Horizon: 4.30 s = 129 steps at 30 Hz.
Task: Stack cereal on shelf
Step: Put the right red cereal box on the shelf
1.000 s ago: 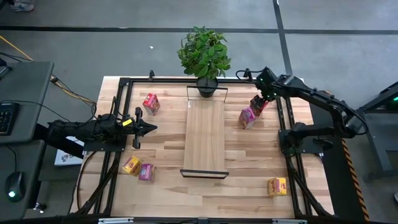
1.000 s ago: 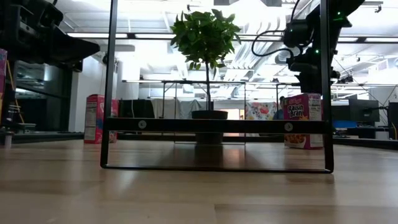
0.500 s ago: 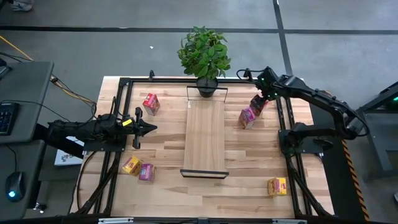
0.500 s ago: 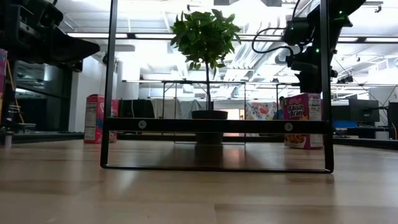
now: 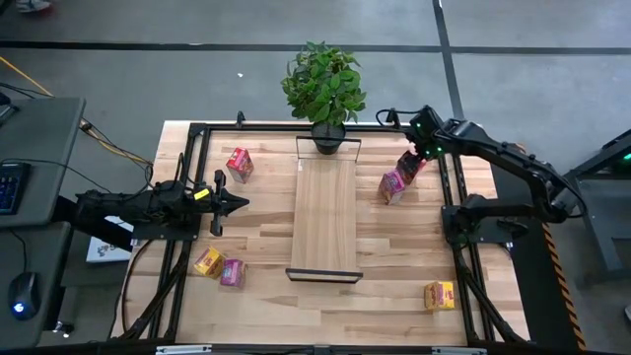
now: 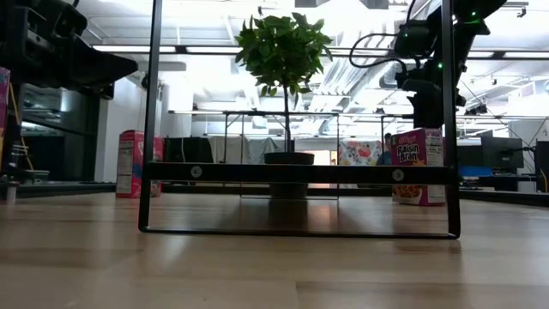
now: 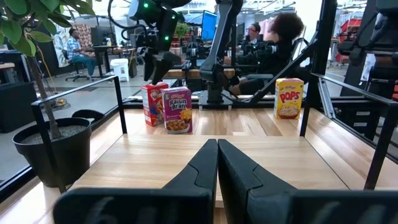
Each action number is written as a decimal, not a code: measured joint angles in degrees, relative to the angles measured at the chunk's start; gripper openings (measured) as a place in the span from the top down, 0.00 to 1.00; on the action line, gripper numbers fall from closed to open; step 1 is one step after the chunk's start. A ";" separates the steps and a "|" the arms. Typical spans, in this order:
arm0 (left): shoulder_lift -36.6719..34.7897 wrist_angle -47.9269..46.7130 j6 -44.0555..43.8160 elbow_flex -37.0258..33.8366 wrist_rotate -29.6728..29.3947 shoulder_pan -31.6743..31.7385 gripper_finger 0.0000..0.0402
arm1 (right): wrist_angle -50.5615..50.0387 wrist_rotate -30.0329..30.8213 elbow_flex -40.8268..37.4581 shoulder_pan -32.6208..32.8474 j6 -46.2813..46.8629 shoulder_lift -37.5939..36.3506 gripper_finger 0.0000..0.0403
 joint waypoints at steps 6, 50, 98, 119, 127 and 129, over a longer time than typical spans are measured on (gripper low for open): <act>-0.01 0.01 0.01 0.02 0.00 -0.01 0.99 | -0.56 -0.68 0.00 0.00 -0.02 3.03 0.35; 0.00 0.00 0.00 0.00 0.00 0.00 0.99 | -14.38 4.67 16.60 2.06 0.49 9.15 0.69; 0.00 0.01 0.00 0.02 0.00 -0.02 0.99 | -2.44 7.16 31.82 31.80 26.61 31.68 0.68; -0.02 0.00 0.00 0.02 0.00 0.00 0.99 | -0.52 8.12 31.78 31.12 26.36 32.40 0.47; 0.00 0.01 0.01 0.02 0.00 -0.02 0.99 | -0.03 9.50 32.00 31.12 21.55 32.22 0.46; 0.00 0.02 0.00 0.02 0.00 -0.02 0.99 | -0.05 9.36 32.59 31.12 20.47 32.22 0.46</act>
